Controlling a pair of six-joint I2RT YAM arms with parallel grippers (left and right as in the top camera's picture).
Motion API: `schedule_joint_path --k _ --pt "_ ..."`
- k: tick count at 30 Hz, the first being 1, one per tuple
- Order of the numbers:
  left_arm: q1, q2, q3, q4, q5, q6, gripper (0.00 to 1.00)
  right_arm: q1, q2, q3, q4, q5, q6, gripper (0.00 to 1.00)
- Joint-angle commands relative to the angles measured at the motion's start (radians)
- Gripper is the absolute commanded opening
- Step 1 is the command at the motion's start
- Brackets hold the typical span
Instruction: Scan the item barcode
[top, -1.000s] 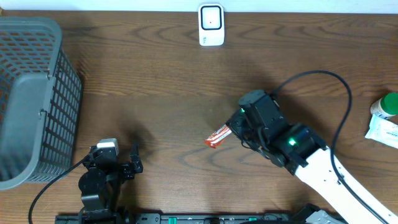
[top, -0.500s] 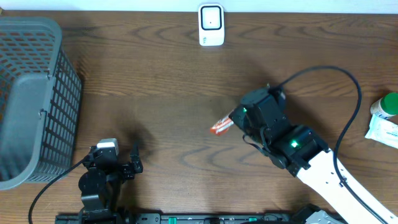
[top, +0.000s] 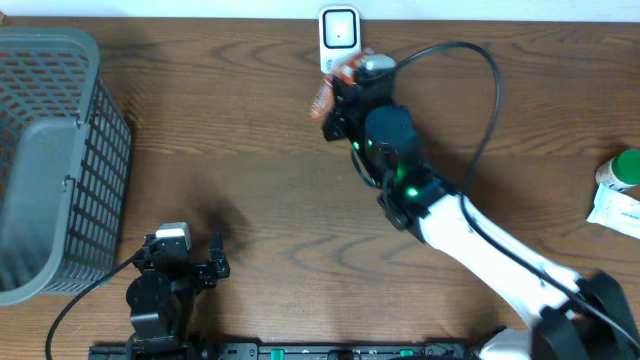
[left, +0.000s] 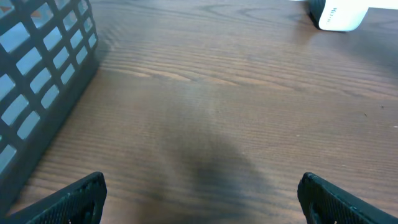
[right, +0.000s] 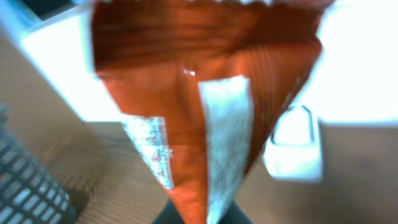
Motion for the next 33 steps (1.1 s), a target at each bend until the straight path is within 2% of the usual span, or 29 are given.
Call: schedule_joint_path --k 1,7,13,25,33 --pt "-0.002 -0.002 -0.015 -0.002 0.016 -0.001 0.98 -0.069 0.102 0.003 0.125 -0.172 -0.185 0.01" --pt "-0.002 -0.002 -0.015 -0.002 0.016 -0.001 0.98 -0.254 0.294 0.041 0.459 -0.431 -0.110 0.01" --pt "-0.002 -0.002 -0.015 -0.002 0.016 -0.001 0.98 -0.371 0.531 0.256 0.654 -0.621 0.001 0.01" --pt "-0.002 -0.002 -0.015 -0.002 0.016 -0.001 0.98 -0.380 1.017 0.887 0.678 -0.702 0.014 0.01" --pt "-0.002 -0.002 -0.015 -0.002 0.016 -0.001 0.98 -0.401 1.213 1.101 0.651 -0.728 0.040 0.01"
